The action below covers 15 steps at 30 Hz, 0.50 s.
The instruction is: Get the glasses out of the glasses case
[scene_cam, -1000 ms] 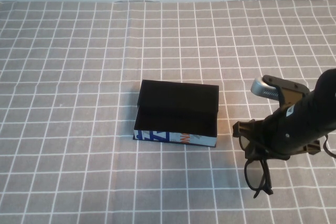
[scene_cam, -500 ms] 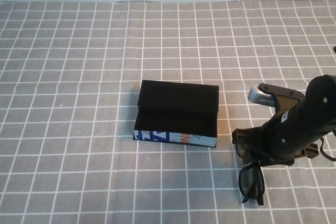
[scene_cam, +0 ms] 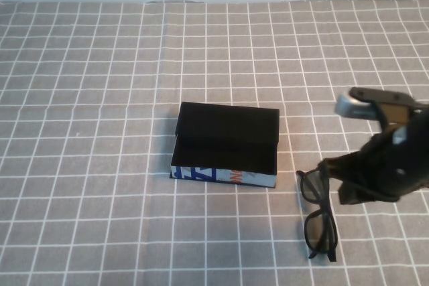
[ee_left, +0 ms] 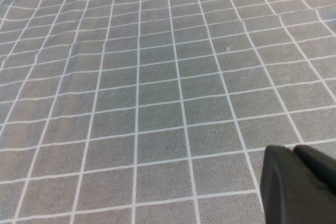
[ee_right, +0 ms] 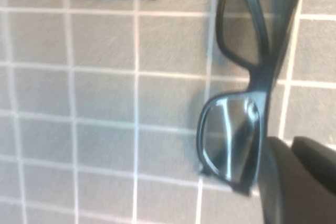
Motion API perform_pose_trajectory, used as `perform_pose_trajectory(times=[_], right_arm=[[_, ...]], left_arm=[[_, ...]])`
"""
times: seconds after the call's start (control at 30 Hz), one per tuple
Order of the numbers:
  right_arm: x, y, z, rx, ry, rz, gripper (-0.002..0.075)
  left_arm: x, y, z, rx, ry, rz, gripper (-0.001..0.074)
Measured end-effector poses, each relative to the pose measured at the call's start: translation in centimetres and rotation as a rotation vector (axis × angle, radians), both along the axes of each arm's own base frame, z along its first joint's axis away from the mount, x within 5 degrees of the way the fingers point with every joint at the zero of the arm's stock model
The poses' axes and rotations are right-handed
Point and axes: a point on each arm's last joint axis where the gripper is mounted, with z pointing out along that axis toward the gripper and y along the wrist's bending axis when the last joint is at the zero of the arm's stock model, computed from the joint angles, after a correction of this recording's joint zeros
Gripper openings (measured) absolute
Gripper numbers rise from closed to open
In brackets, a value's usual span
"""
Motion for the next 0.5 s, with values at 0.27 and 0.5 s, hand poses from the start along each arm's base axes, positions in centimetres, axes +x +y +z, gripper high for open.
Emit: perform_pose_trajectory(times=[0.27,0.5], right_arm=[[-6.2,-2.4,4.9,0.064,-0.171,0.100,-0.0015],[-8.9,-4.0,7.2,0.037,-0.263,0.137,-0.0016]], left_arm=[[0.0,0.0,0.0,0.000,0.000,0.000,-0.0004],[0.0,0.0,0.0,0.000,0.000,0.000,-0.0004]])
